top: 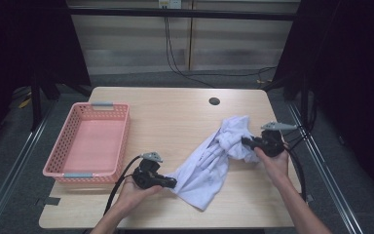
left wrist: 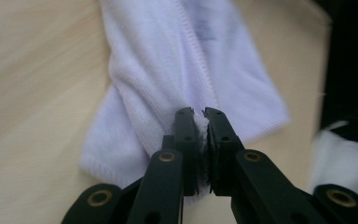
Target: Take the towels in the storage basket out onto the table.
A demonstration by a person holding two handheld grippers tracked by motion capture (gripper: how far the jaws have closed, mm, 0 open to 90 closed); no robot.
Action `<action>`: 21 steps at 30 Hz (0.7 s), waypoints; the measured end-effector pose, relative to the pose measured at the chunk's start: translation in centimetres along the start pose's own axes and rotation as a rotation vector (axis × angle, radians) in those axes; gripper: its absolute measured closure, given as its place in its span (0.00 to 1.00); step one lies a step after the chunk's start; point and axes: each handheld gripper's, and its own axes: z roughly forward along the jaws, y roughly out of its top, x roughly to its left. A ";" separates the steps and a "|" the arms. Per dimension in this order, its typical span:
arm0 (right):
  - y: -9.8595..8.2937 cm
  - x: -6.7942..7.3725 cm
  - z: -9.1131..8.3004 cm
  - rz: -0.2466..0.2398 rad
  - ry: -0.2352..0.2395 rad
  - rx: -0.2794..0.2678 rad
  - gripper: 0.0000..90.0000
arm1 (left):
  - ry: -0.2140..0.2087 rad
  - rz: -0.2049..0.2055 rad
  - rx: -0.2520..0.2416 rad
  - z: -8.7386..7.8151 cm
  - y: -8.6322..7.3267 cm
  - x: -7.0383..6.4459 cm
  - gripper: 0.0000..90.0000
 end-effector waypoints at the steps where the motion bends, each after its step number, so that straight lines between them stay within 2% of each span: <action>1: 0.8 -0.3 0.0 0.006 -0.001 -0.024 0.88 | -0.046 0.001 -0.026 -0.3 0.0 -0.7 0.94; 2: 1.5 -0.4 -0.1 0.005 -0.007 -0.046 0.88 | -0.099 0.005 -0.046 -0.7 0.0 -1.3 0.94; 3: 2.3 -0.6 0.0 0.003 0.004 -0.063 0.88 | -0.126 0.003 -0.073 -1.0 -0.1 -1.9 0.94; 5: 3.7 -0.5 0.0 -0.006 0.015 -0.096 0.87 | -0.150 -0.004 -0.105 -1.5 -0.4 -2.3 0.94; 6: 4.2 -0.5 0.3 -0.006 0.036 -0.097 0.85 | -0.124 -0.023 -0.114 -1.6 -0.7 -1.9 0.94; 7: 4.4 -0.6 1.3 -0.015 0.057 -0.067 0.78 | -0.112 -0.027 -0.110 -1.6 -0.9 -1.5 0.93; 8: 4.4 -0.6 1.3 -0.015 0.057 -0.067 0.78 | -0.112 -0.027 -0.110 -1.6 -0.9 -1.5 0.93; 9: 4.0 -0.7 2.4 -0.024 0.002 -0.028 0.73 | -0.076 -0.064 -0.113 -1.6 -1.4 -0.4 0.91; 10: 4.0 -0.7 2.4 -0.024 0.002 -0.028 0.73 | -0.076 -0.064 -0.113 -1.6 -1.4 -0.4 0.90; 12: 3.2 -1.4 2.9 0.002 -0.009 -0.021 0.68 | -0.028 -0.059 -0.112 -2.0 -1.5 0.4 0.92; 13: 2.9 -1.9 2.9 0.028 0.004 -0.029 0.68 | -0.004 -0.074 -0.103 -2.4 -1.5 0.6 0.92; 14: 2.7 -2.5 2.7 0.044 0.015 -0.038 0.77 | -0.009 -0.096 -0.120 -2.8 -1.7 0.8 0.92; 16: 2.6 -3.0 2.2 0.039 0.027 -0.028 0.77 | -0.024 -0.099 -0.130 -3.4 -2.2 1.0 0.92; 17: 2.5 -3.2 2.1 0.026 0.037 -0.027 0.75 | -0.030 -0.099 -0.132 -3.3 -2.3 0.8 0.92; 19: 2.3 -3.1 2.3 0.037 0.043 -0.013 0.65 | -0.015 -0.090 -0.108 -3.0 -2.5 0.6 0.91; 21: 2.0 -2.5 2.6 0.026 0.050 -0.007 0.58 | 0.010 -0.088 -0.103 -2.6 -2.4 0.4 0.78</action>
